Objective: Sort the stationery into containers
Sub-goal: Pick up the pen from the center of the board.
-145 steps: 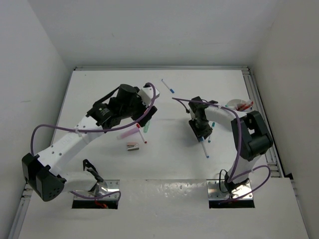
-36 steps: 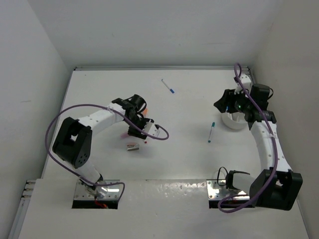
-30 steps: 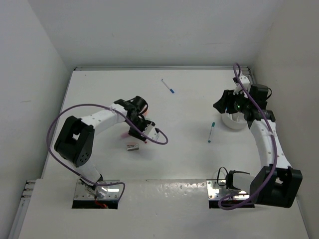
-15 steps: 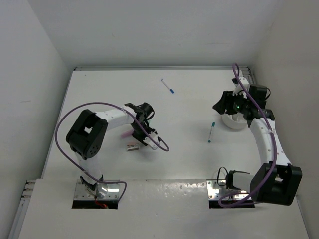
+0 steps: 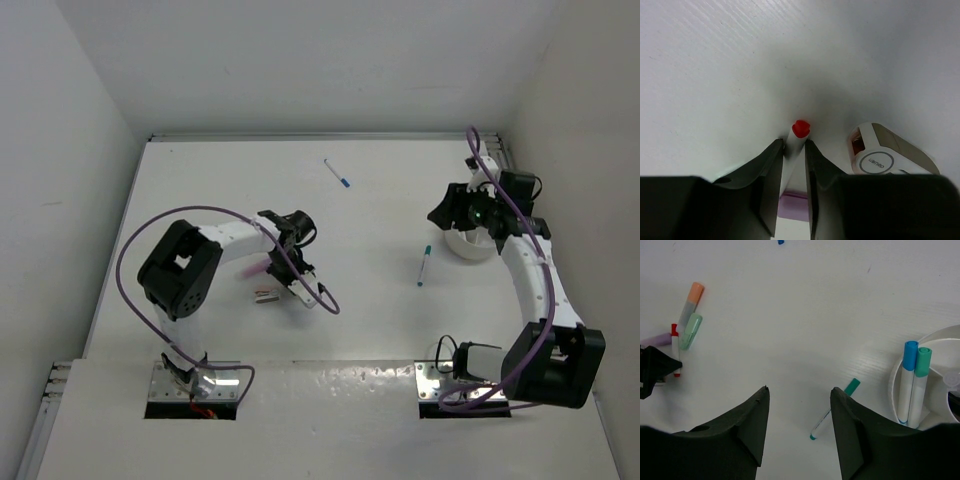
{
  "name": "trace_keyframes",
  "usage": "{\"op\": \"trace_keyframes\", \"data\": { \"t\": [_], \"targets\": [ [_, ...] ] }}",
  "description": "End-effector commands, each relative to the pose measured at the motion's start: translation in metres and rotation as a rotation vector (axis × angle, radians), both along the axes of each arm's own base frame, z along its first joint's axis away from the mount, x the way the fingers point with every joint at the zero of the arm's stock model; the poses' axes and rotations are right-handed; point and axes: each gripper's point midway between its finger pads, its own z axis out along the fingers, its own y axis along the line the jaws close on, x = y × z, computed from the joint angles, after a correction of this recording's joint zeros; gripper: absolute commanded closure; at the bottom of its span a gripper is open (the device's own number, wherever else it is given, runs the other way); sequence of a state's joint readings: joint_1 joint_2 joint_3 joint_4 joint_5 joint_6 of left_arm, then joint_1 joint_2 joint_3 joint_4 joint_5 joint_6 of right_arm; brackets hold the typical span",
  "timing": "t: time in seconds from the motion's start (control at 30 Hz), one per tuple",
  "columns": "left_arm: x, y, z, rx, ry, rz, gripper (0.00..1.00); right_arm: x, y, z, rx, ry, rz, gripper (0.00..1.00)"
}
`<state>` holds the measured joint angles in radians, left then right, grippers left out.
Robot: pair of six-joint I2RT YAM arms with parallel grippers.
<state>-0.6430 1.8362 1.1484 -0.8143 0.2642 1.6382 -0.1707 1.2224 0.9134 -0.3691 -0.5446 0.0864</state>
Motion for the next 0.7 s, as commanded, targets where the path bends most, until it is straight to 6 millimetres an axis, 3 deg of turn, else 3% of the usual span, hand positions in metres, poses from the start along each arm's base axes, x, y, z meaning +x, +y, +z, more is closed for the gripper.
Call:
{"op": "trace_keyframes", "data": {
  "t": [0.0,0.13,0.27,0.33,0.5,0.67],
  "targets": [
    [-0.012,0.003,-0.033,0.035,0.027,-0.064,0.72,0.009,-0.004,0.023,-0.011,-0.065,0.007,0.49],
    [-0.015,-0.005,-0.036,0.021,0.004,-0.048,0.91,0.009,-0.005,0.023,-0.009,-0.061,0.006,0.5],
    [-0.027,-0.021,-0.027,-0.02,-0.015,-0.032,1.0,0.005,-0.001,0.023,0.026,-0.04,0.011,0.51],
    [-0.038,-0.03,-0.022,-0.035,-0.018,-0.048,1.0,-0.002,0.006,0.017,0.06,0.006,0.026,0.51],
    [-0.051,-0.058,0.013,-0.124,-0.118,-0.063,1.0,-0.02,0.028,0.004,0.131,0.093,0.072,0.5],
    [-0.076,-0.095,0.043,-0.14,-0.248,-0.138,1.0,-0.028,0.061,0.004,0.202,0.173,0.137,0.41]
  ]
}}
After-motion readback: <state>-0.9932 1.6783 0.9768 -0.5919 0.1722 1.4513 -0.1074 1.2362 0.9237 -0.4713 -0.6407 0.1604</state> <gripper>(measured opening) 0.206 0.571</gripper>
